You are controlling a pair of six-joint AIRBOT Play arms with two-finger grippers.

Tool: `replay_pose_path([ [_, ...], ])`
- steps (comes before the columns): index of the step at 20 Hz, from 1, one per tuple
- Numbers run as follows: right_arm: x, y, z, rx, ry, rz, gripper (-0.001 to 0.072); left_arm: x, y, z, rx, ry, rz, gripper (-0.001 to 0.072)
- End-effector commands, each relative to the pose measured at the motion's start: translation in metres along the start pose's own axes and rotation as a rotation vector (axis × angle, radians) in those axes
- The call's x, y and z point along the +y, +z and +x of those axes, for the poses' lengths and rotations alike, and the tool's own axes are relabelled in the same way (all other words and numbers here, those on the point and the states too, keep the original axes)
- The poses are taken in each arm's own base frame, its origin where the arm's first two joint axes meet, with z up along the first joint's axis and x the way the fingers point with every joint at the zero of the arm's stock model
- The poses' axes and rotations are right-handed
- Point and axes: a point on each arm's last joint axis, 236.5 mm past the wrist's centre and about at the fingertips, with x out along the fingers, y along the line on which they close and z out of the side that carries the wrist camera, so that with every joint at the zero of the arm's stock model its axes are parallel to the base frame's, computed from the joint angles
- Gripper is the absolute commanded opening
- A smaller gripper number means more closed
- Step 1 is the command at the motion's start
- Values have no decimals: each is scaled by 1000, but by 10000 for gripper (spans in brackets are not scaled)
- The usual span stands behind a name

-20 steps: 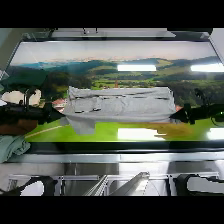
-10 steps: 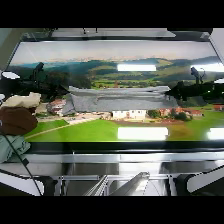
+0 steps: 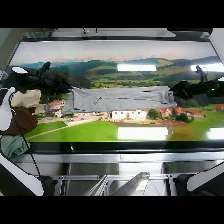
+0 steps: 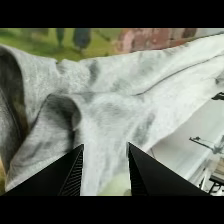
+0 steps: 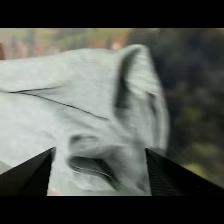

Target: Fold the shirts.

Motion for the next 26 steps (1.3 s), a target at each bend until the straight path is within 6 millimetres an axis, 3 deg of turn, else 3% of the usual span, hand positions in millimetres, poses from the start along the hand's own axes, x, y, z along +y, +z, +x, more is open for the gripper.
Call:
replay_pose_path([
  [1, -43, 2, -27, 14, -164, 28, 660, -21, 2, -33, 35, -23, 1, 289],
  [3, -40, 1, -12, 19, -109, 58, 660, -35, 4, -46, 41, -23, 38, 289],
  [5, -21, -7, 14, 58, 17, 97, 660, -49, 8, -50, 33, -20, 66, 242],
  [6, -9, -13, 29, 88, 83, 97, 660, -55, 8, -49, 34, -19, 85, -2],
  [9, 18, -31, 61, 181, 165, 81, 625, -76, 0, -34, 77, -25, 128, -2],
  [11, 38, -29, 69, 185, 205, 16, 216, -94, -11, -15, 126, -36, 162, -2],
  [13, 50, -21, 63, 174, 219, 0, 16, -117, -24, 15, 177, -39, 210, -2],
  [16, 81, -8, 36, 156, 233, -51, 13, -151, -48, 89, 221, -31, 286, 4],
  [19, 151, -2, 2, 119, 308, -156, 13, -154, -52, 171, 133, 55, 320, 17],
  [21, 203, -8, -10, 116, 341, -224, 13, -154, -53, 211, 106, 65, 322, 17],
  [24, 270, -29, -1, 148, 356, -328, 13, -151, -70, 254, 186, 61, 318, 15],
  [26, 305, -42, 17, 156, 365, -376, 13, -144, -80, 265, 245, 65, 314, 7],
])
